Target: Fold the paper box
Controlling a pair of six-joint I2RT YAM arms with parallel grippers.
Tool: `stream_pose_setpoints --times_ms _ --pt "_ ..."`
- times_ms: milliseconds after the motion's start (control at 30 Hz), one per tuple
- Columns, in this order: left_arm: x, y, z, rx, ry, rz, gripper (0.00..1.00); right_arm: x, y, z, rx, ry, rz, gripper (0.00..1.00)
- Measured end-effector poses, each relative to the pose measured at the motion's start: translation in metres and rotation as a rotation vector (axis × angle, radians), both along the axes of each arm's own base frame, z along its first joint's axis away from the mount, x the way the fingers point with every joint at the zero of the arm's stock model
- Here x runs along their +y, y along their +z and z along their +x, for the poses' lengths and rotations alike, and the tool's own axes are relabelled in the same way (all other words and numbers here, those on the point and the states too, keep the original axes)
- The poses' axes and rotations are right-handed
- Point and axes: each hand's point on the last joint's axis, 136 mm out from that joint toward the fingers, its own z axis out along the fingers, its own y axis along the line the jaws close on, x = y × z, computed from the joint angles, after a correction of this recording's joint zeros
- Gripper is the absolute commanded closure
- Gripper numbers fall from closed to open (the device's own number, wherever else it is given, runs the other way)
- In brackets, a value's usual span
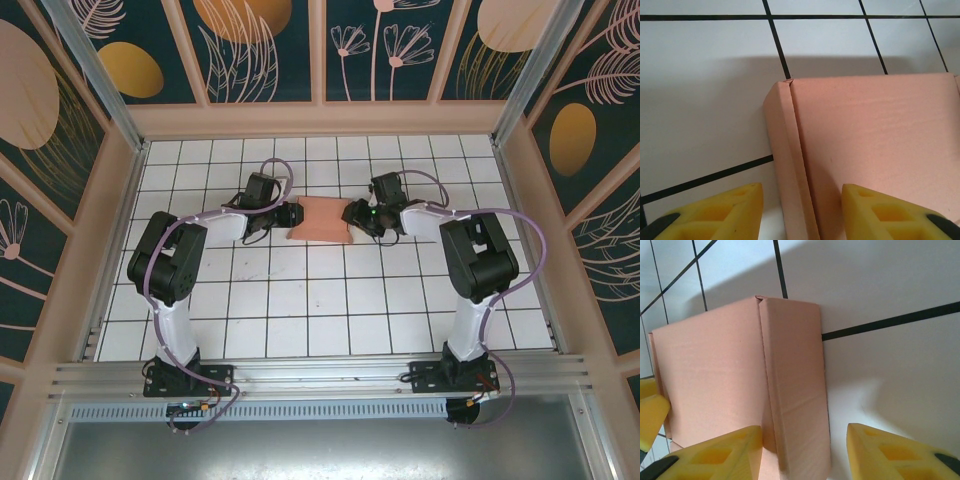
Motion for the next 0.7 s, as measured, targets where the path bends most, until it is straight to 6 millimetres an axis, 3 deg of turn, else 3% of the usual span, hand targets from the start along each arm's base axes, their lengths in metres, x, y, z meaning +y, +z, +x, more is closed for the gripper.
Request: stream_pose_setpoints --times_ms 167,300,500,700 --pt "-0.007 0.005 -0.002 0.023 -0.007 -0.076 0.53 0.0 0.0 0.0 -0.011 0.015 -0.01 0.43" --pt "-0.007 0.009 -0.001 0.033 -0.006 -0.145 0.51 0.0 0.003 -0.002 -0.021 0.024 0.029 0.41" --pt "0.007 0.01 0.005 0.047 0.024 -0.189 0.56 -0.005 0.006 -0.001 -0.024 0.013 0.09 0.41" --pt "0.004 0.006 0.005 0.061 0.013 -0.214 0.65 -0.001 0.01 0.0 -0.035 0.025 0.116 0.41"
